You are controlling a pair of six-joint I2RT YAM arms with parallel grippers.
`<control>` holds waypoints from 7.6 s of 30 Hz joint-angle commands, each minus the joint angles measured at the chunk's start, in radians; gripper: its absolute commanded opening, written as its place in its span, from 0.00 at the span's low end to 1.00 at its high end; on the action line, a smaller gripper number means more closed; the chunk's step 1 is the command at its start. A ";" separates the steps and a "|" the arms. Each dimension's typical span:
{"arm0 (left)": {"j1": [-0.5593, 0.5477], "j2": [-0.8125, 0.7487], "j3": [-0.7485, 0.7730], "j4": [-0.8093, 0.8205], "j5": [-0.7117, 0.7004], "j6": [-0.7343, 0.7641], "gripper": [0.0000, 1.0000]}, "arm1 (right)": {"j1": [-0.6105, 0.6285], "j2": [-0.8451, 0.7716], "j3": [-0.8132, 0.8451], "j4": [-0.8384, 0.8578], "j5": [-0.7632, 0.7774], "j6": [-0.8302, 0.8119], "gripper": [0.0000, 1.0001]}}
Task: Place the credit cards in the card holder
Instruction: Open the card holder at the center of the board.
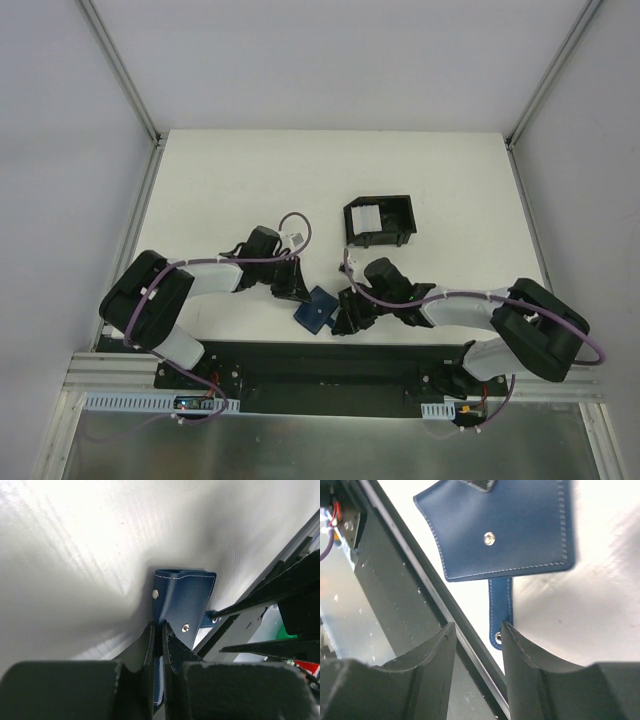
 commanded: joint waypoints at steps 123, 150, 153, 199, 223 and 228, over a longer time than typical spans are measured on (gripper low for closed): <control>-0.034 -0.342 -0.178 0.262 -0.181 -0.132 0.78 | -0.245 -0.238 0.106 -0.450 0.269 0.101 0.01; -0.250 -0.208 0.070 0.003 -0.386 -0.057 0.64 | -0.229 -0.284 0.210 -0.402 0.182 0.147 0.01; -0.249 -0.196 0.096 -0.009 -0.408 -0.047 0.63 | -0.226 -0.278 0.213 -0.402 0.177 0.147 0.01; -0.255 -0.099 0.258 -0.222 -0.353 0.102 0.00 | -0.215 -0.281 0.224 -0.421 0.205 0.144 0.01; -0.255 -0.216 0.066 -0.257 -0.601 -0.063 0.00 | -0.221 -0.072 0.343 -0.623 0.402 0.067 0.01; -0.255 -0.276 0.049 -0.256 -0.609 -0.073 0.00 | -0.227 -0.051 0.247 -0.591 0.445 0.083 0.01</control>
